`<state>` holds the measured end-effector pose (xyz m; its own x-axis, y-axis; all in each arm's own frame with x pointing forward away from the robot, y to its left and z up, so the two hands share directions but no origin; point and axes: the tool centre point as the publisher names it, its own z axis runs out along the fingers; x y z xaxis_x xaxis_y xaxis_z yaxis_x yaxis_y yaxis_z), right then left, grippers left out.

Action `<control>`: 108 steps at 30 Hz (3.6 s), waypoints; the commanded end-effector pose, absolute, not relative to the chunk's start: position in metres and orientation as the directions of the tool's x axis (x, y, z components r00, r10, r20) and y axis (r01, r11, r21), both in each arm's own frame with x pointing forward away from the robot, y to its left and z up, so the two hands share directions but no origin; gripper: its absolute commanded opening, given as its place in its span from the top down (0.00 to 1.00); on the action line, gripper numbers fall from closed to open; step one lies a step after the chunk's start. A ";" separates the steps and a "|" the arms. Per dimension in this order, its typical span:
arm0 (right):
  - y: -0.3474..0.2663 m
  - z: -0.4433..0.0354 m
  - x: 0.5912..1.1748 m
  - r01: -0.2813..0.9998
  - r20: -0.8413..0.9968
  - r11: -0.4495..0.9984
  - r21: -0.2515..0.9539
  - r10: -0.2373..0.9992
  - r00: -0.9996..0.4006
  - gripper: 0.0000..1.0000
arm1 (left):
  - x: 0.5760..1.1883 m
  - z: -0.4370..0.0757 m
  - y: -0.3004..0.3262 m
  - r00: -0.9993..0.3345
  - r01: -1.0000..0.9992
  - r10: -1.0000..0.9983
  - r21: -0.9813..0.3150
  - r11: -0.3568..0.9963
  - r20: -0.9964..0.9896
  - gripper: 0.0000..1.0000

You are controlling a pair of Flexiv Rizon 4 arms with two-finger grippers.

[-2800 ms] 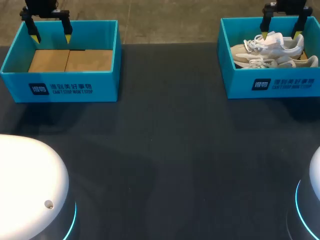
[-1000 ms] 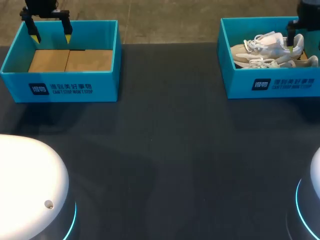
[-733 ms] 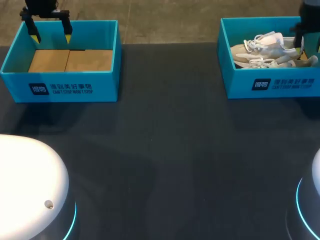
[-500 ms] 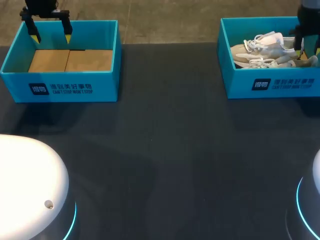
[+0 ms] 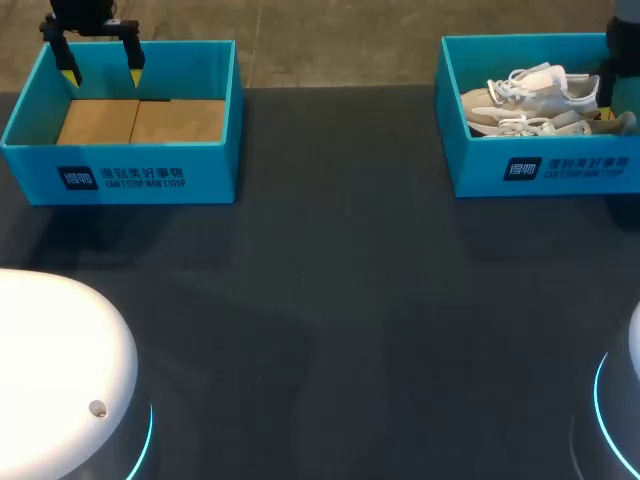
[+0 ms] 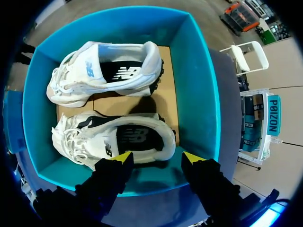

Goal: Take the shoe out of the shoebox, open the shoe tongue, remove and reinsert the insole, then place the shoe into the shoebox

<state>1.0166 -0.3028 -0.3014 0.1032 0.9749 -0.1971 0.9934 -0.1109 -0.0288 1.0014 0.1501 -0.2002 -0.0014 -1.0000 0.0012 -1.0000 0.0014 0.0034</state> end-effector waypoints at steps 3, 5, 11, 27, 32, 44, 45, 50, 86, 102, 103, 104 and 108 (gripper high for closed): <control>-0.309 -0.313 1.026 0.992 -0.192 -0.115 -0.061 0.976 0.101 0.32 | 1.001 -0.200 0.150 -0.001 -1.000 -1.000 0.002 0.001 0.001 0.00; -0.311 -0.315 1.027 0.992 -0.192 -0.111 -0.066 0.977 0.097 0.24 | 1.001 -0.200 0.150 -0.001 -1.000 -1.000 0.002 0.001 0.001 0.00; -0.313 -0.321 1.028 0.991 -0.194 -0.107 -0.079 0.977 0.090 0.27 | 1.001 -0.200 0.150 -0.001 -1.000 -1.000 0.002 0.001 0.001 0.00; -0.321 -0.335 1.025 0.990 -0.177 -0.101 -0.102 0.981 0.082 0.18 | 1.001 -0.200 0.150 -0.001 -1.000 -1.000 0.002 0.001 0.001 0.00; -0.321 -0.342 1.024 0.989 -0.160 -0.082 -0.124 0.985 0.062 0.22 | 1.001 -0.200 0.150 -0.001 -1.000 -1.000 0.002 0.001 0.001 0.00; -0.322 -0.360 1.020 0.986 -0.134 -0.053 -0.156 0.991 0.032 0.21 | 1.001 -0.200 0.150 -0.001 -1.000 -1.000 0.002 0.001 0.001 0.00; -0.322 -0.361 1.020 0.986 -0.128 -0.046 -0.159 0.991 0.026 0.22 | 1.001 -0.200 0.150 -0.001 -1.000 -1.000 0.002 0.001 0.001 0.00; -0.320 -0.365 1.019 0.986 -0.132 -0.022 -0.167 0.991 -0.001 0.31 | 1.001 -0.200 0.150 -0.001 -1.000 -1.000 0.002 0.001 0.001 0.00; -0.314 -0.343 1.003 0.987 -0.150 -0.133 -0.086 0.981 0.119 1.00 | 1.001 -0.200 0.150 -0.001 -1.000 -1.000 0.002 0.001 0.001 0.00; -0.319 -0.300 1.015 0.978 -0.226 -0.210 0.019 0.951 0.209 1.00 | 1.001 -0.200 0.150 -0.001 -1.000 -1.000 0.002 0.001 0.001 0.00; -0.321 -0.299 1.015 0.978 -0.226 -0.210 0.021 0.952 0.209 1.00 | 1.001 -0.200 0.150 -0.001 -1.000 -1.000 0.002 0.001 0.001 0.00; -0.322 -0.298 1.016 0.977 -0.229 -0.211 0.027 0.950 0.211 1.00 | 1.001 -0.200 0.150 -0.001 -1.000 -1.000 0.002 0.001 0.001 0.00; -0.324 -0.292 1.017 0.979 -0.239 -0.198 0.048 0.949 0.204 1.00 | 1.001 -0.200 0.150 -0.001 -1.000 -1.000 0.002 0.001 0.001 0.00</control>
<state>1.0216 -0.3244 -0.2979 0.2035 0.9491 -0.2403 0.9790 -0.2000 0.0388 1.0014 0.1501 -0.2002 -0.0013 -1.0000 0.0014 -1.0000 0.0013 0.0034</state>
